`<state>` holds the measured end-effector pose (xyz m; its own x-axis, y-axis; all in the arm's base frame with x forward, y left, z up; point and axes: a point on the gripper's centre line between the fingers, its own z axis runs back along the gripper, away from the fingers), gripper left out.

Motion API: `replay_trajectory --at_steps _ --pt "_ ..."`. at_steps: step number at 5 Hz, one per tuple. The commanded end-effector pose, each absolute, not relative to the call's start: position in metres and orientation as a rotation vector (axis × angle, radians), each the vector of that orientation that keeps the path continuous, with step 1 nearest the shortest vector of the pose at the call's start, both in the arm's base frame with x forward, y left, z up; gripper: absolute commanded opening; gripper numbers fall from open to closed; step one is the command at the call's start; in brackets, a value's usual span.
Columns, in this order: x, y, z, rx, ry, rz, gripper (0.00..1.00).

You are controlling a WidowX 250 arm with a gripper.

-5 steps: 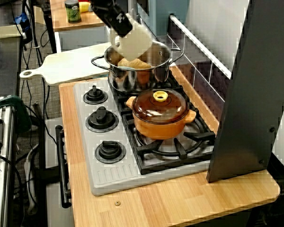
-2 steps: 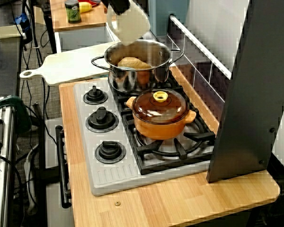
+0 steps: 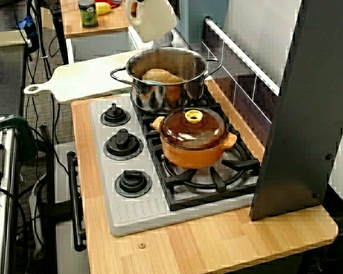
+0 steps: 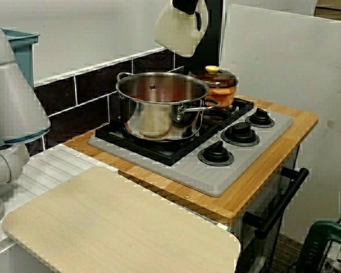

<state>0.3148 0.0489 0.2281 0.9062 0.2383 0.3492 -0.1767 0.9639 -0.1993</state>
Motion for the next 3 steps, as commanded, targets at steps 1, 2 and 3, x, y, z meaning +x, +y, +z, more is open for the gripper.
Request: replay_trajectory --at_steps 1,2,3 --pt "0.3222 0.063 0.2479 -0.128 -0.335 0.172 0.0" --pt "0.3206 0.0658 0.247 -0.127 -0.309 0.166 0.0" --pt "0.3177 0.0669 0.246 -0.114 -0.297 0.156 0.0"
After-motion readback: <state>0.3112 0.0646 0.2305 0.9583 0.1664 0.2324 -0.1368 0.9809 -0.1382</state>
